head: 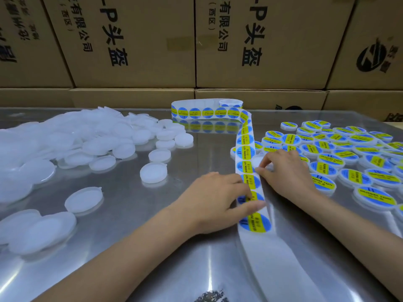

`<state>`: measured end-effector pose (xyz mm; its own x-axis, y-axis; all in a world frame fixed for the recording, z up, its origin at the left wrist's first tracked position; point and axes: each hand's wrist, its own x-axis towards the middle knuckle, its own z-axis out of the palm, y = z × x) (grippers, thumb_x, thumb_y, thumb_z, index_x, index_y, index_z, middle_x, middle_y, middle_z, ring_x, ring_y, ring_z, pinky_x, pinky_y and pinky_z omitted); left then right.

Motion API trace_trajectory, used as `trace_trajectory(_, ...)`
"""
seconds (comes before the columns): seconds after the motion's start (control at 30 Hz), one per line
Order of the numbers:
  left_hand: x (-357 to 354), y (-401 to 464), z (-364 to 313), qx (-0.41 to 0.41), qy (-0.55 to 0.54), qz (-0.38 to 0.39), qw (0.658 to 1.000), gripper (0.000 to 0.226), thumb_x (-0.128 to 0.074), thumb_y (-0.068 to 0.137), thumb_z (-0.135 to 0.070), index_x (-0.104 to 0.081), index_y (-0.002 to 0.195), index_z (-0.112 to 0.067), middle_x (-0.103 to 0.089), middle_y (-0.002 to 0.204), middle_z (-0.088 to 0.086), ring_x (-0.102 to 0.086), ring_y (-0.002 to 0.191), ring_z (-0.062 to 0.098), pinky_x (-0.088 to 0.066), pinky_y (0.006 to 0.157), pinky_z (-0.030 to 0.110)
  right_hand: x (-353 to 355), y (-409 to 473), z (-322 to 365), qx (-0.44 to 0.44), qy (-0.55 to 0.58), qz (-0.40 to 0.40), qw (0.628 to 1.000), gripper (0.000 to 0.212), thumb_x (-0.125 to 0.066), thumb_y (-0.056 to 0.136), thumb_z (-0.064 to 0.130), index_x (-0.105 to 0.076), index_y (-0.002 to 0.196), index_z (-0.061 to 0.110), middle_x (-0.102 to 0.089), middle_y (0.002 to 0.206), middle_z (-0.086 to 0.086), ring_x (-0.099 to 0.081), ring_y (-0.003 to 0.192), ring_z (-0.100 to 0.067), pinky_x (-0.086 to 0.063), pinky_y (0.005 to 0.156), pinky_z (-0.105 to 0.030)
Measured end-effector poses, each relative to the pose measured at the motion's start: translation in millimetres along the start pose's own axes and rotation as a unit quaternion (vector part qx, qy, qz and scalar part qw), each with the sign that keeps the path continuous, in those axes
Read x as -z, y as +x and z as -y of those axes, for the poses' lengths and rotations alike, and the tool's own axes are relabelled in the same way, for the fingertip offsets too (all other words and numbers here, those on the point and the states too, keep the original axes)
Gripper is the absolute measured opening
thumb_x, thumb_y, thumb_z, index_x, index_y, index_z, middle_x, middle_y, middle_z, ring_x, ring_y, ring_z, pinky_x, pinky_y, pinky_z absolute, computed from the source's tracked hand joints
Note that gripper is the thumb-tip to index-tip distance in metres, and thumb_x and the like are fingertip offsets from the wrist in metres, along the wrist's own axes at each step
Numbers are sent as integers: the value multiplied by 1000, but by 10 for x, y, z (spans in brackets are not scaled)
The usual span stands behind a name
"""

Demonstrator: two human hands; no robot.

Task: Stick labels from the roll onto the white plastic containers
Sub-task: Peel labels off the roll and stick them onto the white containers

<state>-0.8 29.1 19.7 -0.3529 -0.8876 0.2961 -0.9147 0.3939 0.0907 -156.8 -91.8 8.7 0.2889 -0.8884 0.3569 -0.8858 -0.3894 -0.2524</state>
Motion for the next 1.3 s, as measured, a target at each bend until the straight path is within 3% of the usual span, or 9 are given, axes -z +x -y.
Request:
trace_trajectory(0.1,29,0,61,41,55,-12,998,52,-27,93,-62,-64,95,-25,-58,90,-5,-53,80,18,-35,65,30,-44,25,-31,10,74,-31,997,13,-52,94,32,-56,90,19,-60,105,-3,-42,107,-26,-29,76,-35)
trace_trajectory(0.3,49,-18,221,130,121,-43,983,47,-33,91,-61,-58,82,-22,-58,85,-7,-58,81,17,-27,56,27,10,104,-86,-55,391,-109,912,10,-48,97,26,-51,91,18,-56,72,8,-50,70,-18,-37,64,-31)
trace_trajectory(0.47,-21,-13,255,173,135,-18,976,59,-28,84,-72,-62,92,-25,-57,99,-8,-58,87,17,-31,58,27,-74,85,-106,-29,322,-43,945,7,-51,95,27,-55,89,26,-63,88,7,-56,77,-8,-36,65,-27)
trace_trajectory(0.53,-51,-18,264,179,123,3,976,64,-27,81,-76,-63,104,-28,-59,109,-10,-57,95,19,-39,78,30,-57,70,-82,6,274,-68,959,6,-52,95,26,-57,92,25,-61,94,11,-53,77,-4,-31,66,-22)
trace_trajectory(0.63,-81,-25,294,182,76,36,980,64,-33,82,-73,-55,123,-29,-56,124,-10,-53,113,16,-23,109,39,-2,17,-29,83,170,-84,978,13,-51,94,29,-62,91,23,-63,93,11,-52,83,-10,-37,70,-29)
trace_trajectory(0.9,-141,-55,325,196,-64,25,978,59,-42,82,-70,-40,127,-31,-49,128,-13,-41,122,8,-20,110,45,-43,-61,33,70,-106,-21,992,37,-34,97,43,-59,116,23,-62,121,1,-52,115,-25,-35,90,-37)
trace_trajectory(1.0,-148,-51,332,193,-68,27,979,65,-42,78,-75,-41,128,-33,-46,128,-15,-37,124,7,-24,109,47,-26,-60,0,78,-78,-47,993,35,-41,97,36,-56,124,19,-55,128,0,-45,120,-25,-33,96,-37)
trace_trajectory(1.17,-172,-48,371,188,-47,-1,981,75,-45,78,-74,-43,136,-25,-37,134,-10,-33,127,12,-26,109,34,31,-117,175,221,-1,-58,974,22,-48,93,31,-66,100,20,-67,101,1,-56,98,-25,-38,80,-37)
trace_trajectory(1.3,-169,-31,372,177,-32,-5,984,73,-42,78,-76,-42,135,-29,-43,134,-11,-36,125,11,-27,107,34,-44,-116,145,157,-68,-26,985,30,-36,96,41,-58,111,27,-65,111,3,-52,106,-23,-31,86,-35)
